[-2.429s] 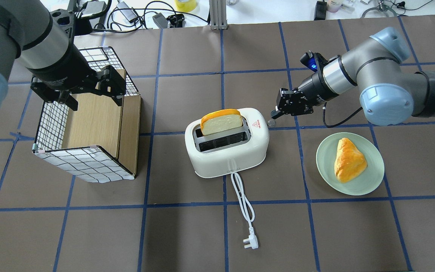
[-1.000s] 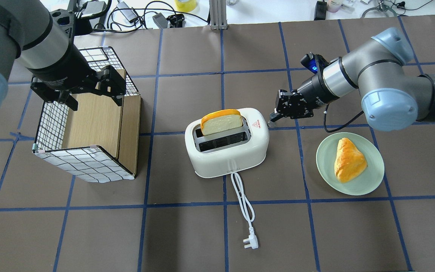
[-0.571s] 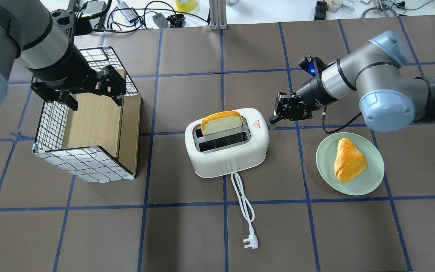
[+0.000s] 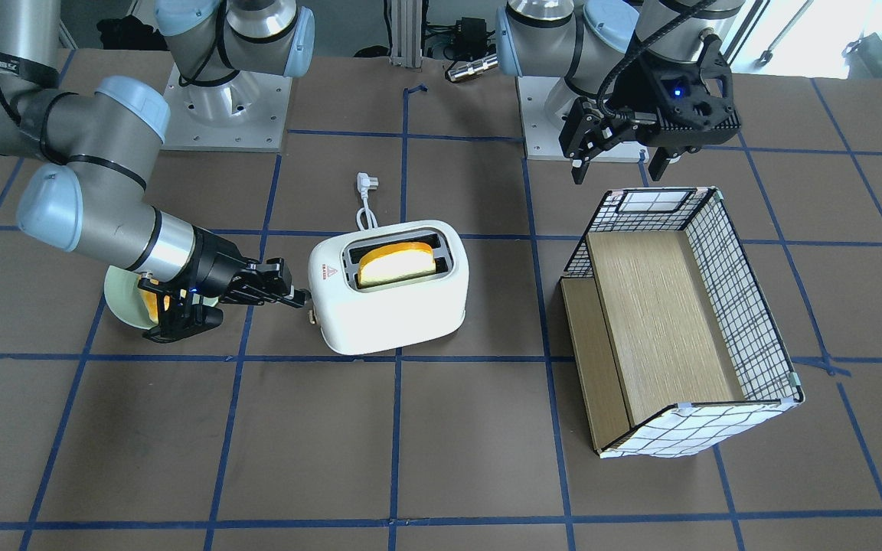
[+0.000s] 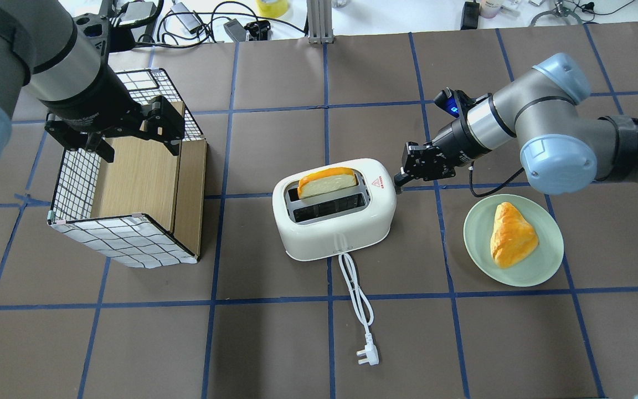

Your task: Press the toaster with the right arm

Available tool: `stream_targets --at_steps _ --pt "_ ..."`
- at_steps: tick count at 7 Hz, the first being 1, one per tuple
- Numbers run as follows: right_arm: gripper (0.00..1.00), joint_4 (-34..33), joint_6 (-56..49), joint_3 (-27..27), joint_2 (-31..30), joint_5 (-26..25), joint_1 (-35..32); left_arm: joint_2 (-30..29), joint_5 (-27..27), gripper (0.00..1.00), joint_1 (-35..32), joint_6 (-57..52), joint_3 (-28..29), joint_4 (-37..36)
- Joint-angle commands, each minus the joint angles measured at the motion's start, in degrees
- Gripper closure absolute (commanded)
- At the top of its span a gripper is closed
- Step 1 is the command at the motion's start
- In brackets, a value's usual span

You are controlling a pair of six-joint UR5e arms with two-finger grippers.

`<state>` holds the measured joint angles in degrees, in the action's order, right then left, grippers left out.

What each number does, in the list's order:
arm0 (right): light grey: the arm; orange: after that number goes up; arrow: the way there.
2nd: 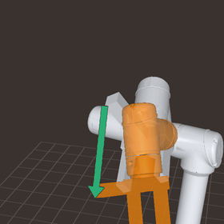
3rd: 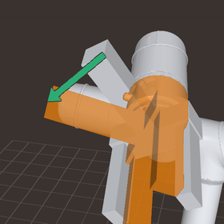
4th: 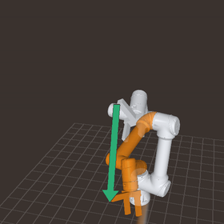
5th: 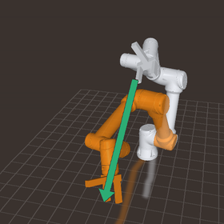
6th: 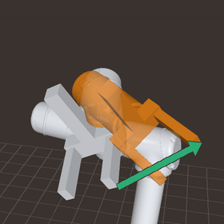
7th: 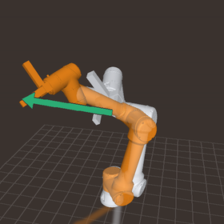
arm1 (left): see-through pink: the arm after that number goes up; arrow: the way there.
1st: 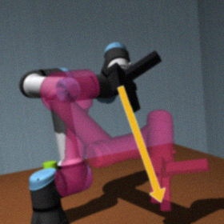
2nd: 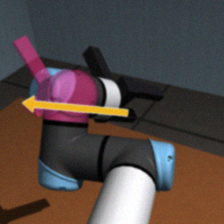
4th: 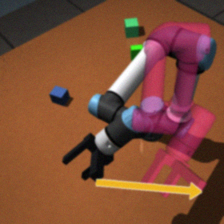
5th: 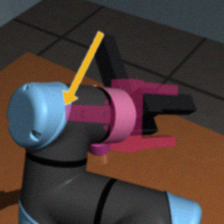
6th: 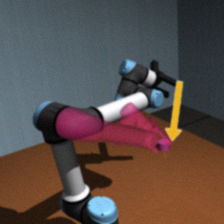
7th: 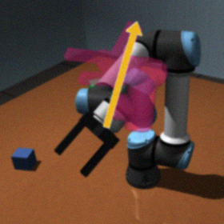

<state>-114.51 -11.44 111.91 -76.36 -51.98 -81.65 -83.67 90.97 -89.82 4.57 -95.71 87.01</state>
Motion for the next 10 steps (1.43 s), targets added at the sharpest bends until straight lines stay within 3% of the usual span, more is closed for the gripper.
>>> stream_targets --at_steps 1,7,10 --pt "1.00 -0.36 -0.08 0.41 0.16 -0.05 0.00 0.00 0.00 0.00 0.00 0.00 0.00 0.00" --pt "1.00 0.16 6.67 -1.77 -2.64 -0.84 0.00 0.00 0.00 0.00 0.00 0.00 0.00 0.00" --pt "1.00 1.04 9.32 -3.27 -5.19 -3.55 -0.17 0.00 0.00 0.00 0.00 0.00 0.00 0.00"
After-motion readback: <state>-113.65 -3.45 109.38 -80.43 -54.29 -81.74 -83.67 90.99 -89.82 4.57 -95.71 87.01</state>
